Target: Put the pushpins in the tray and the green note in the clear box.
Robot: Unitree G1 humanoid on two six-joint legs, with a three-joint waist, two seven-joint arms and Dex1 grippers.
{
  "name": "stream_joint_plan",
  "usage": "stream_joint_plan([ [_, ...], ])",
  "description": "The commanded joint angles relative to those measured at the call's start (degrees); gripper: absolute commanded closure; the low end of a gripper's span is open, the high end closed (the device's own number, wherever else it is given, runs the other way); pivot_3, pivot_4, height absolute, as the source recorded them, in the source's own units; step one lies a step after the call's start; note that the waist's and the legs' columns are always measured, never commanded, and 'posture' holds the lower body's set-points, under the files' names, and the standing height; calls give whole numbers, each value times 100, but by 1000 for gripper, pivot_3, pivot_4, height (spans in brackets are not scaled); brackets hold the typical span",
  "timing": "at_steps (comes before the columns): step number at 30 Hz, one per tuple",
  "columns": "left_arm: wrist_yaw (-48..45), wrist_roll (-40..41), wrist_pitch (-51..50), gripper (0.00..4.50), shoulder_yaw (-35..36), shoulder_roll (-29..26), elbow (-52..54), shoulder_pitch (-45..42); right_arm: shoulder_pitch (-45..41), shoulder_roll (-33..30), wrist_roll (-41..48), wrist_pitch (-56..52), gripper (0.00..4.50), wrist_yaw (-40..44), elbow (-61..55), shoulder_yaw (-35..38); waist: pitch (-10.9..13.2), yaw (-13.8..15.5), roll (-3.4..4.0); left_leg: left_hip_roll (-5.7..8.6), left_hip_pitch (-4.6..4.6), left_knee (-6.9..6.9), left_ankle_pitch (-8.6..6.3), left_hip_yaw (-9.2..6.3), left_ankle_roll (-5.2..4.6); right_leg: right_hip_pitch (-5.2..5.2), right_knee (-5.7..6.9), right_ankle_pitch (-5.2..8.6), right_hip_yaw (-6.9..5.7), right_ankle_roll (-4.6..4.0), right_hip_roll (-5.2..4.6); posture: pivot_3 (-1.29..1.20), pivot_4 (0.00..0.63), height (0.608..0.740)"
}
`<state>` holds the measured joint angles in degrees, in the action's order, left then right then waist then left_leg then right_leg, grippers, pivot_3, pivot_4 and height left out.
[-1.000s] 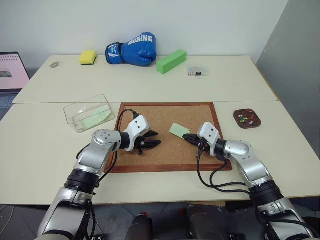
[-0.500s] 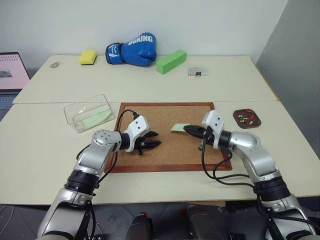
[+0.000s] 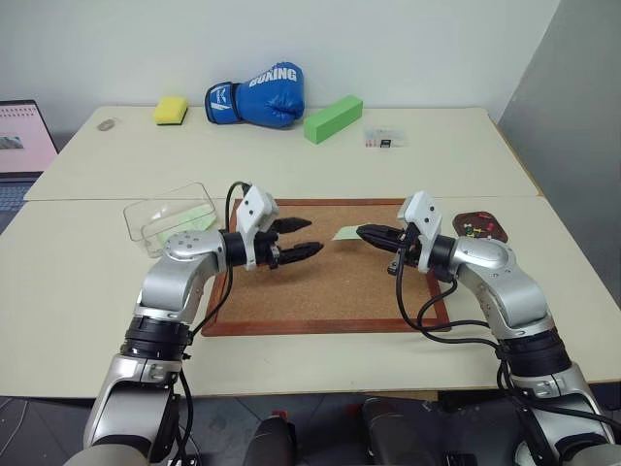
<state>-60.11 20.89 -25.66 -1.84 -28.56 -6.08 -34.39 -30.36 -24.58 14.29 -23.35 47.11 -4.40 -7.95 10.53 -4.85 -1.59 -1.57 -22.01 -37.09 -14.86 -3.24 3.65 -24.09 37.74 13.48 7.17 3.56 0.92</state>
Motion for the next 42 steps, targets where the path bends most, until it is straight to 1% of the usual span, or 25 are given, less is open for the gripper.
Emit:
stream_joint_plan([
  [1,35,134,24,373,-34,106,297,-100,-94,6,132,-108,4500,-65,-313,113,0,0,0,0,0,0,0,0,0,0,0,0,0,0,0,0,150,740],
  [3,105,-182,419,49,-248,161,221,-45,-110,24,155,-165,4500,-92,-358,103,0,1,0,0,0,0,0,-1,0,0,0,0,0,0,0,0,150,740],
  [10,207,-777,1375,49,-734,400,-36,-28,-97,79,253,-425,4500,-151,-639,67,0,0,0,0,1,-1,0,0,0,1,1,0,1,0,0,0,150,740],
  [13,351,-926,1627,49,-791,550,-250,-120,-98,75,290,-527,4500,-157,-747,62,0,3,0,0,0,0,0,0,0,0,1,0,1,0,0,0,150,740],
  [16,482,-1230,1941,49,-874,578,-575,-201,-86,46,293,-579,4500,-160,-818,47,0,2,0,1,0,-1,0,1,0,0,0,0,2,0,0,0,150,740],
  [18,482,-1224,2035,397,-845,613,-662,-208,-73,45,331,-637,4500,-162,-872,44,0,0,0,1,1,-1,0,0,0,0,0,0,1,0,1,0,150,740],
  [19,485,-1209,2057,429,-824,630,-691,-218,-68,45,340,-659,4500,-165,-897,40,0,0,0,0,1,-1,0,0,0,0,1,0,1,0,1,0,150,740],
  [20,483,-1203,2072,605,-817,641,-699,-219,-59,43,352,-681,4500,-167,-928,40,0,0,0,0,1,-1,0,0,0,0,1,0,1,0,1,0,150,740],
  [23,477,-1195,2098,1261,-811,656,-712,-222,-60,39,368,-723,4500,-175,-974,34,0,1,0,0,-1,0,0,0,0,0,-1,0,1,0,1,0,150,740],
  [24,479,-1193,2101,1380,-810,658,-709,-220,-61,38,369,-733,4500,-176,-984,35,0,1,0,1,-1,0,0,0,0,0,-1,0,1,0,0,0,150,740],
  [28,510,-1185,2094,2208,-799,675,-705,-225,-110,31,376,-733,4500,-149,-926,52,0,1,0,1,-1,0,0,0,0,0,-1,0,1,0,0,0,150,740],
  [30,506,-1170,2077,2494,-799,678,-660,-210,-122,23,386,-737,4500,-135,-910,66,0,1,0,0,-1,0,0,0,0,0,-1,0,1,0,0,0,150,740],
  [31,495,-1159,2068,2766,-801,678,-632,-202,-129,23,391,-741,4500,-131,-901,71,0,1,0,0,-1,-1,0,0,0,0,-1,0,1,0,0,0,150,740],
  [34,466,-1133,2037,3365,-806,666,-548,-176,-149,30,398,-746,4500,-128,-867,81,0,1,0,1,-1,0,0,0,0,0,-1,0,1,0,0,0,150,740],
  [38,388,-1087,1975,4066,-800,609,-442,-123,-180,69,426,-767,4500,-144,-796,107,0,1,0,1,-1,0,0,0,0,0,-1,0,1,0,0,0,150,740],
  [39,368,-1075,1960,4125,-797,594,-426,-114,-196,85,437,-773,4500,-153,-766,121,0,1,0,1,-1,0,0,0,0,0,-1,0,1,0,0,0,150,740],
  [40,349,-1065,1949,4394,-795,580,-410,-106,-212,96,445,-777,4500,-157,-741,132,0,0,0,1,-1,0,0,0,0,0,-1,0,1,0,0,0,150,740],
  [42,335,-1057,1933,4481,-790,564,-382,-96,-245,105,458,-781,4500,-158,-701,150,0,2,0,0,0,0,0,0,0,0,0,0,1,0,0,0,150,740],
])
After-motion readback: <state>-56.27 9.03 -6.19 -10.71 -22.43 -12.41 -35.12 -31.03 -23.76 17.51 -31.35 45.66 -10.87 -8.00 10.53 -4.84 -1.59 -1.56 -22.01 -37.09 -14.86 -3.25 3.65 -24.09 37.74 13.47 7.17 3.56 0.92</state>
